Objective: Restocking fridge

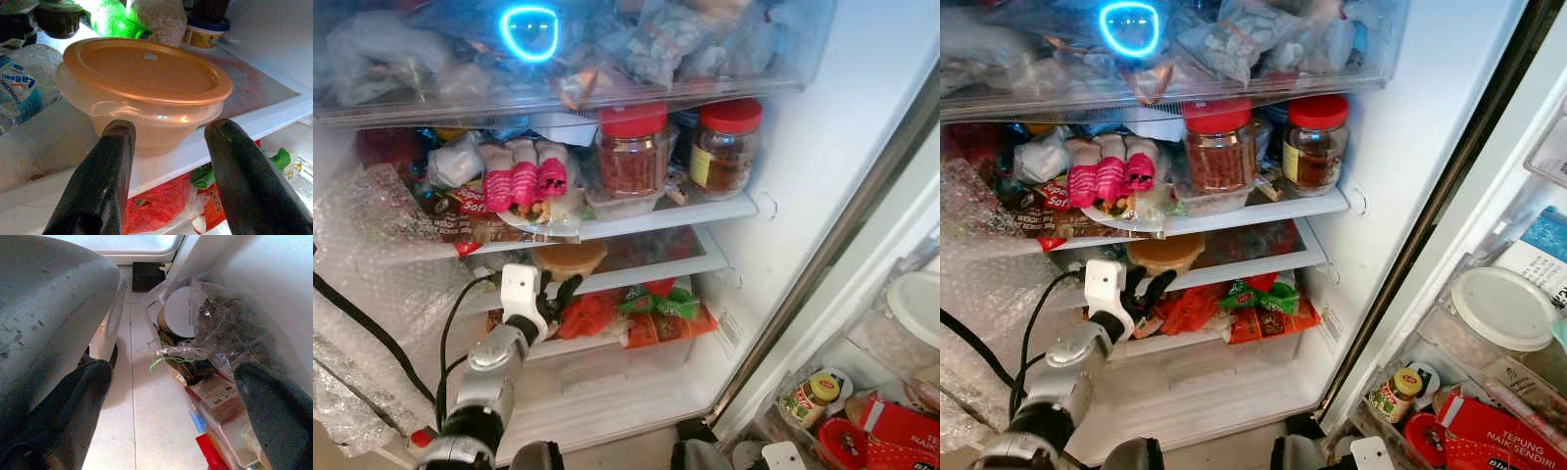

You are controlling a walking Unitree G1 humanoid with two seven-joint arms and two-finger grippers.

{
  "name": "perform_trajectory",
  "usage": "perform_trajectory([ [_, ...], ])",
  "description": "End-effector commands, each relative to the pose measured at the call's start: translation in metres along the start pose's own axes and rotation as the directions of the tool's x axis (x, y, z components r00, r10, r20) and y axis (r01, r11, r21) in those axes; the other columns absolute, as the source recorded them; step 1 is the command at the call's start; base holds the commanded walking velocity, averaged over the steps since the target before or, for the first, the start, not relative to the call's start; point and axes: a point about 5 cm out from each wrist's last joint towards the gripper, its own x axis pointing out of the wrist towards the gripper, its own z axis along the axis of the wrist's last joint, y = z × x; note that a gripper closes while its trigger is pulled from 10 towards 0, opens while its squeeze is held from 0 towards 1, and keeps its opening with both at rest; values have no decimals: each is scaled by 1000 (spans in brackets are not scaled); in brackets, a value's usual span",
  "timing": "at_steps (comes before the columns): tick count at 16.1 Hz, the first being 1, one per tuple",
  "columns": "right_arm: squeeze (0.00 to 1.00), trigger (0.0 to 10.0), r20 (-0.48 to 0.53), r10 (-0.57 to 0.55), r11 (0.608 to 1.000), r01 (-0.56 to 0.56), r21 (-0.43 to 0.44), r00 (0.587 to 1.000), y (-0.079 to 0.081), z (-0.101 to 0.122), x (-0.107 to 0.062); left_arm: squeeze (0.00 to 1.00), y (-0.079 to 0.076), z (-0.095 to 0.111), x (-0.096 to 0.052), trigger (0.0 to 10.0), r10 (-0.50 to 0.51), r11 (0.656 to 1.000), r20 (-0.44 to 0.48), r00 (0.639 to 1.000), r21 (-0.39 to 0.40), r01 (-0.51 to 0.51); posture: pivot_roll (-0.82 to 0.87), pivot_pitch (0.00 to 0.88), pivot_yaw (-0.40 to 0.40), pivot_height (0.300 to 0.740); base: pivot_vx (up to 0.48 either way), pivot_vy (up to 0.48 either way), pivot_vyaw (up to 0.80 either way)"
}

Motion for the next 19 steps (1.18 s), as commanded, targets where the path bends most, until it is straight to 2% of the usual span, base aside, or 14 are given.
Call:
perform_trajectory([
  [1, 0, 10000, 7, -10, 1000, 9, 15, 1000, -1, 2, 0, 0, 3, 1, 2, 10000, 11, 1000, -3, 1000, 18, -11, -183, 0, -27, 631, 0, 0, 0],
  [5, 0, 10000, 4, -12, 1000, 12, 20, 1000, -1, 3, 0, 0, 2, 4, 11, 10000, 18, 1000, -10, 1000, 1, -18, -186, 0, -29, 631, 0, 0, 0],
  [8, 0, 10000, 5, -12, 1000, 11, 21, 1000, -2, 3, 0, 0, 1, 0, 15, 10000, 26, 998, -49, 998, -54, -29, -177, 0, -30, 631, 0, 0, 0],
  [12, 0, 10000, 8, -7, 1000, 6, 21, 1000, -2, 4, 1, 0, -5, 6, 23, 10000, 33, 997, -29, 999, -69, -35, -180, 0, -29, 631, 0, 0, 0],
  [16, 0, 10000, 9, -7, 1000, 6, 26, 1000, -1, 4, 1, 0, -3, 4, 18, 10000, 30, 998, -10, 1000, -48, -30, -174, 0, -26, 631, 0, 0, 0],
  [18, 0, 10000, 9, -5, 1000, 5, 30, 1000, -1, 3, 1, 0, -2, 2, 11, 10000, -4, 1000, 10, 1000, 26, 4, -166, 0, -25, 631, 0, 0, 0],
  [19, 0, 10000, 9, -4, 1000, 4, 31, 1000, 0, 3, 1, 0, -1, 1, 8, 10000, -8, 999, 16, 1000, 39, 8, -164, 0, -24, 631, 0, 0, 0],
])
